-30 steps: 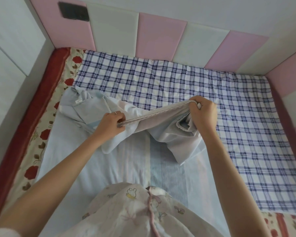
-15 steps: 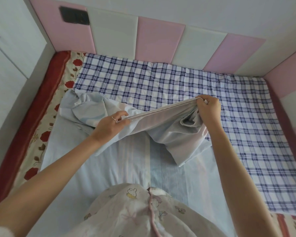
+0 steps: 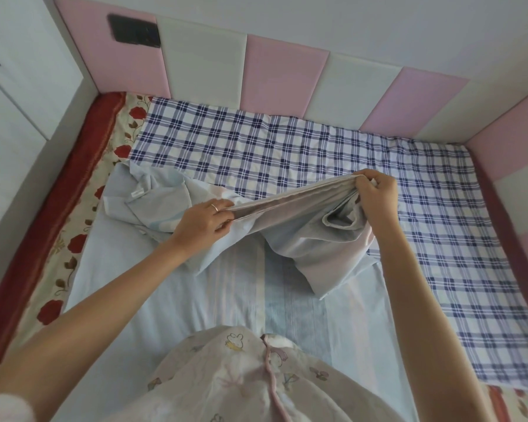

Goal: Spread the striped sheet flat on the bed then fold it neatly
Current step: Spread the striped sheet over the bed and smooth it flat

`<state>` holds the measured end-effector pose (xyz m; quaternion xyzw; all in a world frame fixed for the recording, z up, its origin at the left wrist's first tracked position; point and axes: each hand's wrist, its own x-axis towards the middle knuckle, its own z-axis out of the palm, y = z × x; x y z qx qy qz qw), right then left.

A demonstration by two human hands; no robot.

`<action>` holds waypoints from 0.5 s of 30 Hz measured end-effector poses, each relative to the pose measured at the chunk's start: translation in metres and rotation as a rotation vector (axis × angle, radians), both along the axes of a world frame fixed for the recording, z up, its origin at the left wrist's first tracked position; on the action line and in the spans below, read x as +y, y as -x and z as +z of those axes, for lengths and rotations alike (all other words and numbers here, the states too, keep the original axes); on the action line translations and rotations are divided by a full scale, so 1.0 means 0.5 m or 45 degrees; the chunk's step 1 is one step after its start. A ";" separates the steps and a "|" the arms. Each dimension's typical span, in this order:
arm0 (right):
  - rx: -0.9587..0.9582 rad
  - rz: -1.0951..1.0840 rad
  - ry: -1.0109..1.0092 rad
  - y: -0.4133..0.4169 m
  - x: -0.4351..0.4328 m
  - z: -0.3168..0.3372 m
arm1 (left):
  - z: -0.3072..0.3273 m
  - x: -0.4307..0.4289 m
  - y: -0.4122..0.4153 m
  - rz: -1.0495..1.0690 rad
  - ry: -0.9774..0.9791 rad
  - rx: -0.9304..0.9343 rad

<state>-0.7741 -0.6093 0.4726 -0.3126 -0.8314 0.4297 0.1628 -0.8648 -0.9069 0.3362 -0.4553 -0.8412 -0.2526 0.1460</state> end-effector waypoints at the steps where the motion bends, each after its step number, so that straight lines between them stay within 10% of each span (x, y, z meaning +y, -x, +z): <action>1: -0.012 0.000 0.001 0.004 0.002 -0.002 | -0.005 0.003 0.001 -0.004 -0.006 -0.019; 15: -0.122 0.288 -0.104 0.000 -0.036 -0.018 | -0.078 0.009 -0.032 0.014 0.223 -0.492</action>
